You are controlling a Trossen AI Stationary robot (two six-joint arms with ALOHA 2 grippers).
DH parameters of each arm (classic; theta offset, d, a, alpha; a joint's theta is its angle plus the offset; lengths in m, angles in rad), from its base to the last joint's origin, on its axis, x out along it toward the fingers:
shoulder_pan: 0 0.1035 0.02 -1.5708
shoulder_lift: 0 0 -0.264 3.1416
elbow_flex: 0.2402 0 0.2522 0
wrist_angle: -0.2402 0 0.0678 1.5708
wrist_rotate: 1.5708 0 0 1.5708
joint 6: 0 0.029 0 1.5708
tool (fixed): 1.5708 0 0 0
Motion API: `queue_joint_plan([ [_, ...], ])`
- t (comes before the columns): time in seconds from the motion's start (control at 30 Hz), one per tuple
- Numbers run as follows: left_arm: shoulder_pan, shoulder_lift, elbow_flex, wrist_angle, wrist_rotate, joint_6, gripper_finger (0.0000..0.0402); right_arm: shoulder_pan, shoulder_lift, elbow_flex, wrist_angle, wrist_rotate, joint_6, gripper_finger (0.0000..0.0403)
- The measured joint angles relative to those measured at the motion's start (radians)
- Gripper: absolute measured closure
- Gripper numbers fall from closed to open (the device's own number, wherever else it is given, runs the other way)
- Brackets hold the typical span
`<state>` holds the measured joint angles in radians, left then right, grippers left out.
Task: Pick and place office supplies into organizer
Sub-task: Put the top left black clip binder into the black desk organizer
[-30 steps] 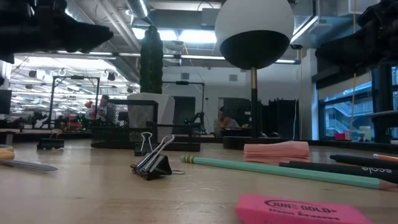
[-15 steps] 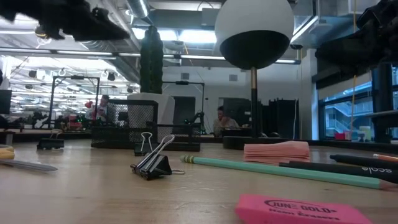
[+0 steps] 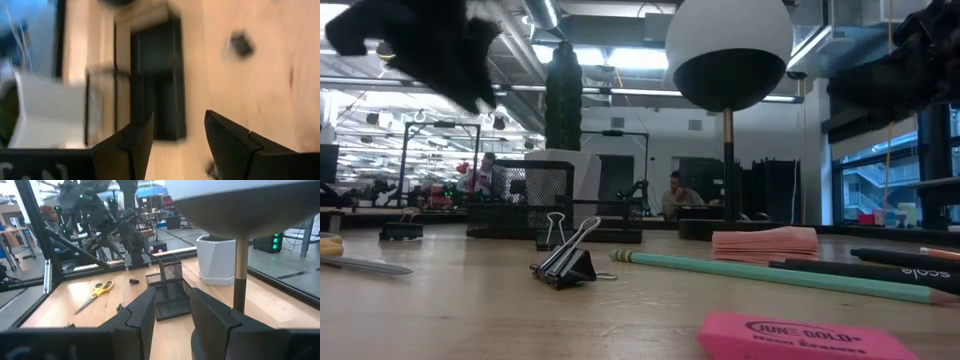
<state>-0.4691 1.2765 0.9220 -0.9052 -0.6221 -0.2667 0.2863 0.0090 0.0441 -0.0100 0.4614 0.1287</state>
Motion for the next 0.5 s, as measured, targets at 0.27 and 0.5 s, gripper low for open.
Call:
queue_joint_plan([
  [0.27, 0.006, 0.157, 0.058, -0.205, 0.194, -0.446, 0.0247, 0.000, 0.000, 0.000, -0.025, 0.000, -0.007, 0.0276],
  [0.5, 0.008, 0.245, 0.058, -0.207, 0.282, -0.570, 0.0246, 0.000, 0.000, 0.000, -0.025, 0.000, -0.054, 0.0276],
])
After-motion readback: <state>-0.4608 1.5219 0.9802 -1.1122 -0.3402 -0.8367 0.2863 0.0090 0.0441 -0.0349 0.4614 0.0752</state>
